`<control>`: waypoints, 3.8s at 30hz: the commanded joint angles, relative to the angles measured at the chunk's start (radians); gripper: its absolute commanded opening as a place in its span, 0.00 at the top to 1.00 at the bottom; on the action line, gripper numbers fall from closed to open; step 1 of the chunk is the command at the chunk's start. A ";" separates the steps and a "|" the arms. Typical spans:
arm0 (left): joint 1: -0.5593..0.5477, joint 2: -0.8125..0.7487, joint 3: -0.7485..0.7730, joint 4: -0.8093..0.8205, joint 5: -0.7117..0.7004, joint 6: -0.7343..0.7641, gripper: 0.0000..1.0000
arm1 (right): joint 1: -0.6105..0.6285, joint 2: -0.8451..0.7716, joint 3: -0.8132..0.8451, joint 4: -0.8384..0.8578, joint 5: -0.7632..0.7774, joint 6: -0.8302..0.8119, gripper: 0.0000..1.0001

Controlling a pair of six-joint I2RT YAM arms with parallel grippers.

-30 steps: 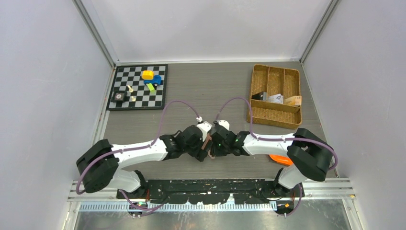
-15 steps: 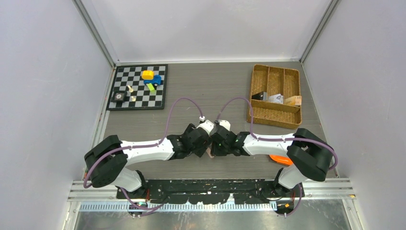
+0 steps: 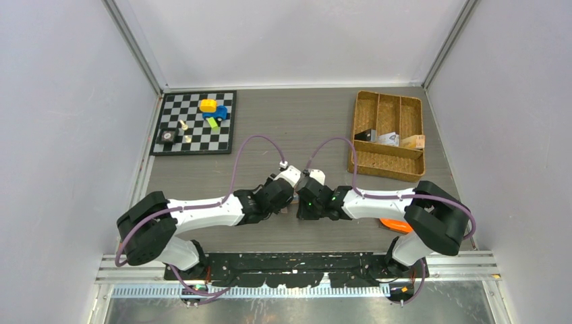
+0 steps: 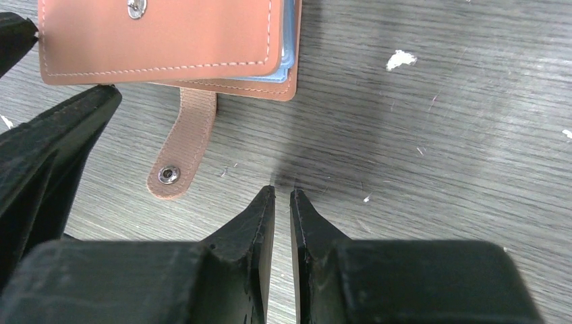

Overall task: Put the credit cards into the card holder
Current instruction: Open the card holder at the center of the board.

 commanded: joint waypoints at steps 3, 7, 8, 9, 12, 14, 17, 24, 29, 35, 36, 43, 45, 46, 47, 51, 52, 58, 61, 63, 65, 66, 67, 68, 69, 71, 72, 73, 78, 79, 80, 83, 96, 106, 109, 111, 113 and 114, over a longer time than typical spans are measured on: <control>-0.001 -0.021 0.014 0.093 -0.045 0.071 0.61 | 0.005 -0.032 -0.028 -0.024 0.062 0.018 0.80; -0.002 -0.007 0.009 0.149 -0.064 0.112 0.61 | 0.005 -0.059 -0.037 -0.033 0.079 0.025 0.80; -0.002 -0.005 0.005 0.159 -0.065 0.126 0.61 | 0.005 -0.067 -0.041 -0.035 0.085 0.027 0.79; -0.002 -0.002 0.001 0.190 -0.066 0.140 0.61 | 0.004 -0.076 -0.045 -0.038 0.091 0.029 0.79; -0.002 0.017 -0.011 0.255 -0.057 0.188 0.61 | 0.005 -0.102 -0.057 -0.041 0.104 0.033 0.79; -0.001 0.037 -0.012 0.282 -0.045 0.214 0.62 | 0.005 -0.117 -0.062 -0.045 0.111 0.036 0.78; -0.001 0.072 -0.004 0.299 -0.042 0.242 0.67 | 0.005 -0.137 -0.067 -0.053 0.123 0.038 0.78; 0.000 0.107 0.025 0.280 -0.061 0.255 0.92 | 0.005 -0.191 -0.083 -0.054 0.145 0.044 0.77; 0.001 0.069 0.115 0.100 -0.039 0.043 1.00 | 0.001 -0.241 -0.052 -0.104 0.174 0.048 0.70; 0.003 0.077 0.258 -0.155 0.105 -0.308 1.00 | -0.013 -0.330 -0.003 -0.156 0.177 0.053 0.67; 0.006 0.076 0.259 -0.161 0.126 -0.349 1.00 | -0.014 -0.347 0.004 -0.161 0.178 0.059 0.67; 0.045 0.060 0.214 -0.115 0.244 -0.533 1.00 | -0.037 -0.421 -0.001 -0.165 0.217 0.096 0.62; 0.069 0.064 0.188 -0.102 0.265 -0.559 1.00 | -0.058 -0.406 -0.015 -0.160 0.194 0.106 0.62; 0.083 0.064 0.174 -0.094 0.284 -0.571 1.00 | -0.070 -0.397 -0.026 -0.141 0.167 0.109 0.62; 0.099 0.064 0.154 -0.079 0.303 -0.579 1.00 | -0.082 -0.389 -0.040 -0.116 0.138 0.114 0.63; 0.151 0.063 0.095 -0.036 0.368 -0.604 1.00 | -0.110 -0.348 -0.083 0.013 0.045 0.123 0.63; 0.159 0.061 0.089 -0.033 0.375 -0.605 1.00 | -0.111 -0.331 -0.078 0.026 0.035 0.115 0.63; 0.196 0.048 0.070 -0.028 0.410 -0.593 1.00 | -0.113 -0.243 -0.053 0.079 -0.008 0.097 0.65; 0.212 0.048 0.067 -0.024 0.435 -0.591 1.00 | -0.113 -0.204 -0.052 0.126 -0.031 0.104 0.65; 0.218 0.049 0.069 -0.022 0.440 -0.589 1.00 | -0.115 -0.174 -0.053 0.147 -0.035 0.107 0.65; 0.223 0.050 0.069 -0.021 0.445 -0.587 1.00 | -0.121 -0.145 -0.060 0.177 -0.042 0.117 0.65; 0.226 0.052 0.069 -0.020 0.448 -0.585 1.00 | -0.124 -0.132 -0.065 0.189 -0.046 0.122 0.66; 0.229 0.055 0.068 -0.019 0.452 -0.584 1.00 | -0.127 -0.117 -0.067 0.206 -0.048 0.127 0.66; 0.232 0.058 0.067 -0.019 0.455 -0.582 1.00 | -0.130 -0.108 -0.069 0.227 -0.050 0.130 0.66; 0.235 0.059 0.065 -0.020 0.457 -0.581 1.00 | -0.131 -0.098 -0.068 0.235 -0.047 0.130 0.66; 0.241 0.061 0.062 -0.019 0.462 -0.577 1.00 | -0.135 -0.078 -0.068 0.242 -0.043 0.130 0.66; 0.244 0.061 0.061 -0.019 0.464 -0.574 1.00 | -0.137 -0.068 -0.067 0.245 -0.041 0.131 0.66; 0.248 0.059 0.060 -0.020 0.466 -0.569 1.00 | -0.139 -0.057 -0.067 0.247 -0.039 0.135 0.66; 0.274 0.060 0.062 -0.030 0.479 -0.542 1.00 | -0.152 -0.001 -0.070 0.265 -0.035 0.149 0.66; 0.280 0.060 0.064 -0.033 0.480 -0.535 1.00 | -0.155 0.010 -0.071 0.268 -0.037 0.154 0.67; 0.284 0.060 0.066 -0.039 0.479 -0.526 1.00 | -0.156 0.018 -0.069 0.268 -0.037 0.157 0.67; 0.300 0.065 0.073 -0.060 0.474 -0.496 1.00 | -0.157 0.033 -0.067 0.260 -0.034 0.164 0.68; 0.361 0.123 0.107 -0.124 0.460 -0.335 1.00 | -0.168 0.086 -0.056 0.312 -0.048 0.155 0.68; 0.378 0.164 0.140 -0.136 0.489 -0.220 1.00 | -0.202 0.165 -0.034 0.339 -0.052 0.133 0.69; 0.378 0.158 0.175 -0.161 0.480 -0.175 1.00 | -0.207 0.184 -0.032 0.336 -0.046 0.129 0.70; 0.379 0.157 0.210 -0.191 0.447 -0.143 1.00 | -0.209 0.192 -0.035 0.334 -0.045 0.128 0.71; 0.379 0.163 0.242 -0.219 0.419 -0.106 1.00 | -0.210 0.196 -0.036 0.332 -0.045 0.129 0.71; 0.379 0.167 0.255 -0.235 0.406 -0.087 1.00 | -0.211 0.198 -0.036 0.332 -0.045 0.128 0.71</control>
